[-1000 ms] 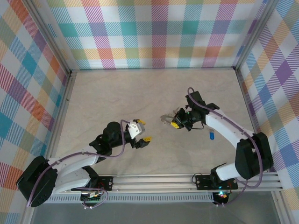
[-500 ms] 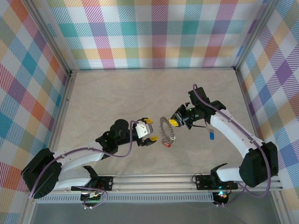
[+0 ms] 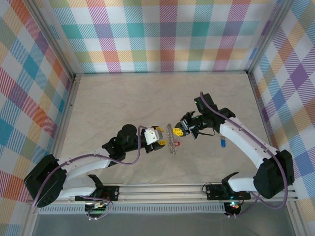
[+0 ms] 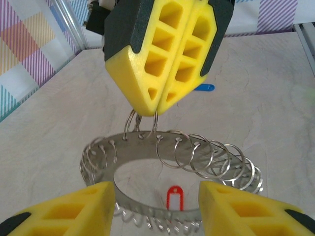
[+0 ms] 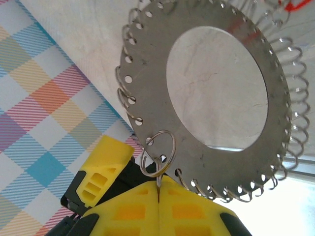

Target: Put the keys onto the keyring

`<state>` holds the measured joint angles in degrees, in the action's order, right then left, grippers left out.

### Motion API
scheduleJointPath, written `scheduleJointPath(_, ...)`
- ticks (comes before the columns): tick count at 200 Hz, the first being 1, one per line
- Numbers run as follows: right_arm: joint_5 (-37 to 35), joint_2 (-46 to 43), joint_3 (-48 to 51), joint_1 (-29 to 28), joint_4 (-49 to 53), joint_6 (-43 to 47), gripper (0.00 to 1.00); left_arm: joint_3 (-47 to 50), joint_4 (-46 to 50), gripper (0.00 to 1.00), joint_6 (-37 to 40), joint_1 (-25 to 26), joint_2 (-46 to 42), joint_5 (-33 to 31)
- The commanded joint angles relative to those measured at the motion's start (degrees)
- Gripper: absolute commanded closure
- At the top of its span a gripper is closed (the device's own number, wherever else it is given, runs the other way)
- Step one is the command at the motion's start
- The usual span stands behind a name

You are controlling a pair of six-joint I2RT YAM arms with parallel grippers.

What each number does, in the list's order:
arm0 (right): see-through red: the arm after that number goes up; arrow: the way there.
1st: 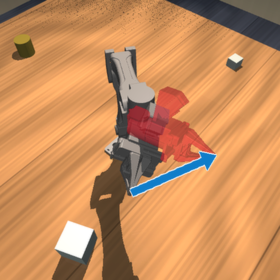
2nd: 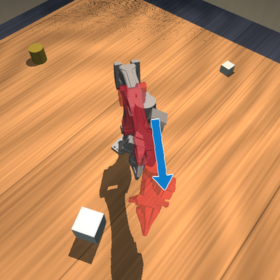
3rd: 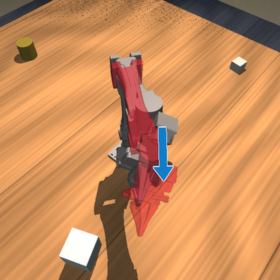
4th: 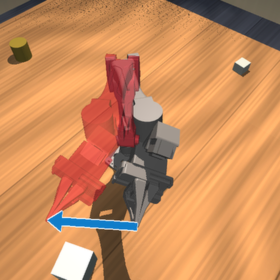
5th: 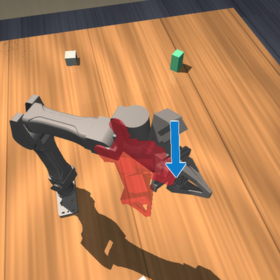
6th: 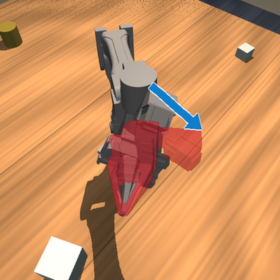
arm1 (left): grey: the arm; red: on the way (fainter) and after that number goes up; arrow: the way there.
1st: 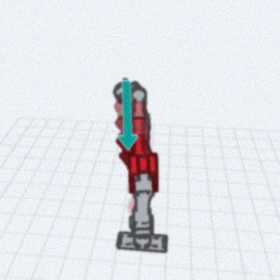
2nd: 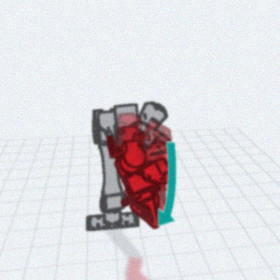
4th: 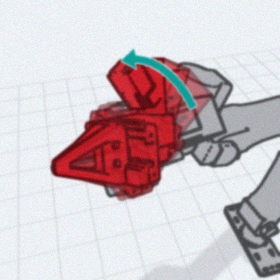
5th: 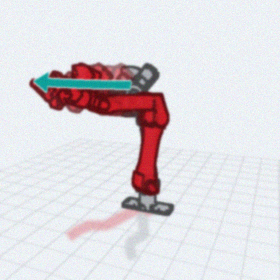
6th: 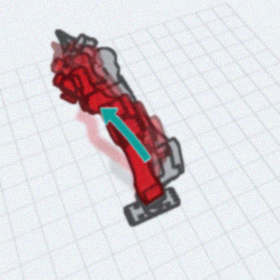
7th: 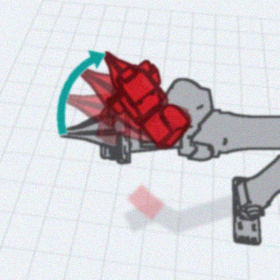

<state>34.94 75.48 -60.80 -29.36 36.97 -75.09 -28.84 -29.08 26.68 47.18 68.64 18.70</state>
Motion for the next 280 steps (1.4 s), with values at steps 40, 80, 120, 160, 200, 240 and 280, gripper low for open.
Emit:
scheduleJointPath(40, 2.6, 1.4, 0.4, -2.2, -3.4, -4.1, 1.0, -2.5, -1.8, 0.62, 0.0, 1.2, 2.1, 1.9)
scheduleJointPath(80, 2.4, 2.0, 0.8, -3.9, -4.7, -5.0, 1.0, -3.3, 0.1, 0.74, 1.0, 1.3, 2.3, 1.1)
scheduleJointPath(120, 2.0, 2.5, 0.9, -5.1, -6.0, -6.2, 1.0, -3.4, 0.7, 0.75, 1.3, 1.5, 2.1, -1.4)
scheduleJointPath(160, 1.3, 2.1, 1.6, -6.0, -7.2, -8.2, 1.0, -3.2, 0.7, 0.75, 1.3, 1.6, 2.2, -3.0)
scheduleJointPath(200, 0.3, 1.1, 2.0, -6.5, -8.2, -10.4, 1.0, -2.9, 0.8, 0.82, 2.3, 2.3, 2.9, -5.8)
scheduleJointPath(240, -0.8, 0.6, 2.6, -7.8, -9.4, -12.3, 1.0, -2.8, 1.1, 1.0, 2.6, 2.6, 2.6, -8.3)
scheduleJointPath(280, -2.1, -2.3, 4.7, -7.7, -11.3, -12.1, 0.71, -2.8, 2.5, 1.0, 3.0, 2.6, 0.6, -9.4)
